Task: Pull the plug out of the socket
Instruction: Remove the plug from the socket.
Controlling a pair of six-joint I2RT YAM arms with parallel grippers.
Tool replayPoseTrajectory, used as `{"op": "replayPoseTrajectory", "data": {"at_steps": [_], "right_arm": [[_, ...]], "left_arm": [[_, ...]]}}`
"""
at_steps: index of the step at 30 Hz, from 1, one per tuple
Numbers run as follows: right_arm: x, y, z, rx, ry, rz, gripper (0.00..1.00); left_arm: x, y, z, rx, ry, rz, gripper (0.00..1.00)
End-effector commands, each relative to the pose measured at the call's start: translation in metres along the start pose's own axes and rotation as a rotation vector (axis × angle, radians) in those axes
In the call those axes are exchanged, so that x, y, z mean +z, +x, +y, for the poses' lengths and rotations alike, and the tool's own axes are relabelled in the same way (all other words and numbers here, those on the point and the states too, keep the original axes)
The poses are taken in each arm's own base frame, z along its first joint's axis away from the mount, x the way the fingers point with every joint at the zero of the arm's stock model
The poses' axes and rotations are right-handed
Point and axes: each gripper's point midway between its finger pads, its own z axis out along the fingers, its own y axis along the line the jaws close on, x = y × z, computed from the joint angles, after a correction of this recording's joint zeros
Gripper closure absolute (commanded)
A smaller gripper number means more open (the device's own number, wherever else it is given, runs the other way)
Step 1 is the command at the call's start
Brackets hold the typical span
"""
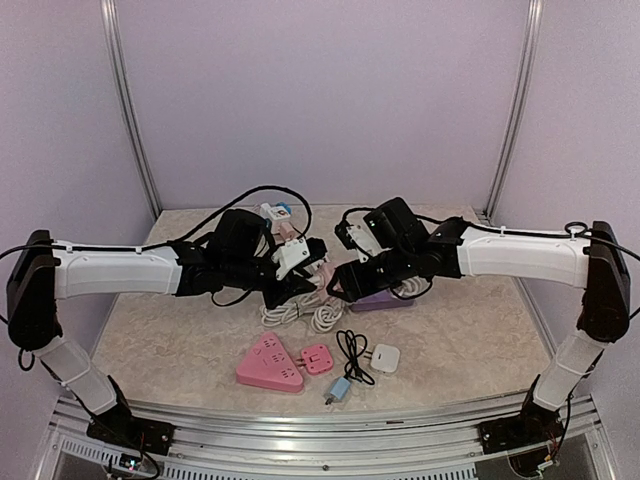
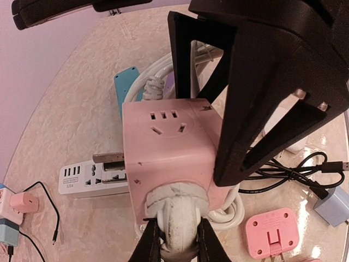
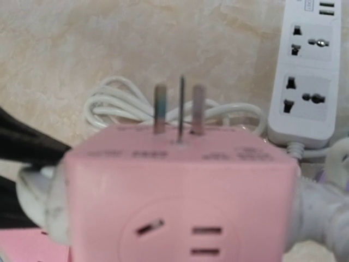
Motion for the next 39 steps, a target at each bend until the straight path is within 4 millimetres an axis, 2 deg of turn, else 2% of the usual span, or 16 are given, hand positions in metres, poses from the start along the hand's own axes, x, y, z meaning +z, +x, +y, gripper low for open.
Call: {"op": "replayPoseTrajectory", "data": {"at_steps": [1,8,9,18,23,33,39], "right_arm": [[-0.014,-0.016,-0.011,-0.060,0.061,-0.066,1.00],[-0.008,-0.015,-0.028,0.082,0.100,-0.047,1.00],[-0.007,-0.016,-0.032,0.096,0.114,-0.049,1.00],[-0.002,-0.014,-0.047,0.154,0.171,-0.034,1.00],[-0.004,-0.018,-0.044,0.123,0.148,-0.054,1.00],[-0.022,-0.020,-0.013,-0.056,0.051,-0.068,1.00],[-0.025,-0.015,-0.012,-0.077,0.054,-0.054,1.00]], "left_arm": [[-0.005,-0.008,-0.004,-0.003,0.033,-0.021,1.00],[-0.003,-0.001,-0.004,0.074,-0.089,0.016,1.00],[-0.003,-0.005,-0.003,0.083,-0.102,0.001,1.00],[-0.003,-0.009,-0.008,0.097,-0.113,-0.010,1.00],[-0.003,-0.011,-0.010,0.083,-0.076,-0.015,1.00],[-0.009,-0.014,-0.007,-0.044,0.110,-0.028,1.00],[-0.007,-0.012,-0.008,-0.064,0.136,-0.028,1.00]]}}
